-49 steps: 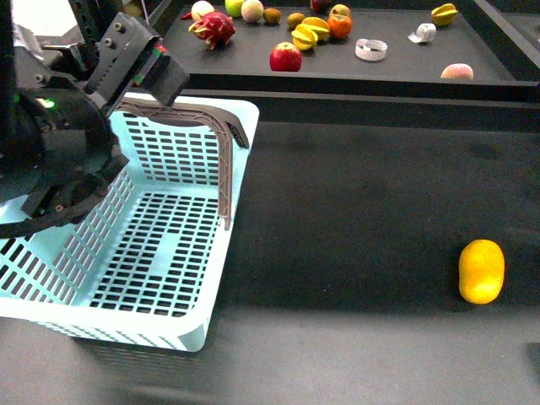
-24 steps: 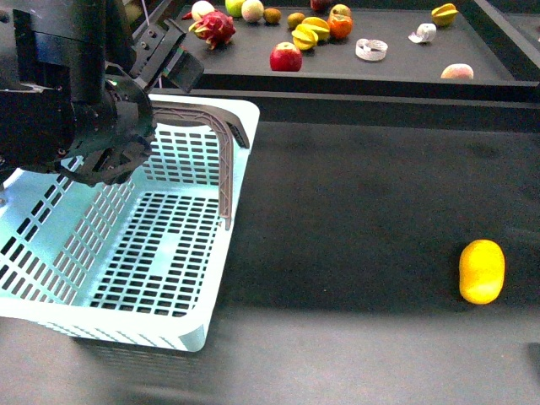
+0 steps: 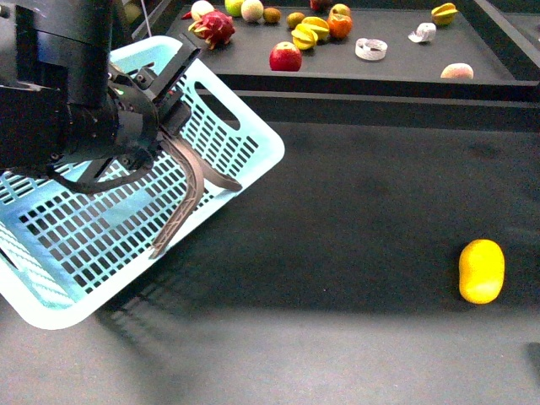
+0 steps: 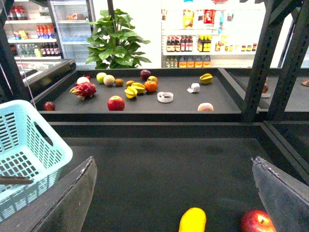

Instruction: Pick mango with right arm and hold basket with left

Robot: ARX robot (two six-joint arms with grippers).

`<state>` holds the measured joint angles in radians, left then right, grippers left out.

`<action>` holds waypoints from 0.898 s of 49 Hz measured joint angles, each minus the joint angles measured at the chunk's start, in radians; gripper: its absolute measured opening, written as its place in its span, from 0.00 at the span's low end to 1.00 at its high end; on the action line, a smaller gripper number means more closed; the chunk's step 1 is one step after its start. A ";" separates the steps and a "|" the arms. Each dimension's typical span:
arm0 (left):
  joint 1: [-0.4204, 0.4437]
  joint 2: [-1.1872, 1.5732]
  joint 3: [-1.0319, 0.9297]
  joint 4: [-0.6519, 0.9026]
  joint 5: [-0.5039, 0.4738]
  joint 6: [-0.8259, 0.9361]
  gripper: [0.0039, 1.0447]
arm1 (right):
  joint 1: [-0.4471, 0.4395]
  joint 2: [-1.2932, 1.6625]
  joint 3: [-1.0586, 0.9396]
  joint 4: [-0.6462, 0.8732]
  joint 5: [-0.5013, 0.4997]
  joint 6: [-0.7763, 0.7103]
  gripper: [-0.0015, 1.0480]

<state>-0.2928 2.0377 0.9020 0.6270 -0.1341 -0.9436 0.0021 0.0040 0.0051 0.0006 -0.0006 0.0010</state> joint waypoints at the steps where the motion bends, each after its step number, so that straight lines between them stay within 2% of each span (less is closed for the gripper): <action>1: -0.002 -0.013 -0.010 0.001 0.002 0.006 0.08 | 0.000 0.000 0.000 0.000 0.000 0.000 0.92; 10: -0.034 -0.184 -0.130 0.034 0.081 0.036 0.08 | 0.000 0.000 0.000 0.000 -0.001 0.000 0.92; 19: -0.080 -0.336 -0.230 0.055 0.153 0.142 0.08 | 0.000 0.000 0.000 0.000 0.000 0.000 0.92; 29: -0.168 -0.459 -0.337 0.114 0.247 0.317 0.07 | 0.000 0.000 0.000 0.000 0.000 0.000 0.92; 37: -0.247 -0.492 -0.407 0.140 0.267 0.465 0.07 | 0.000 0.000 0.000 0.000 0.000 0.000 0.92; 44: -0.311 -0.480 -0.423 0.175 0.269 0.507 0.07 | 0.000 0.000 0.000 0.000 0.000 0.000 0.92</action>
<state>-0.6037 1.5581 0.4793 0.8021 0.1349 -0.4362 0.0021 0.0040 0.0051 0.0006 -0.0006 0.0010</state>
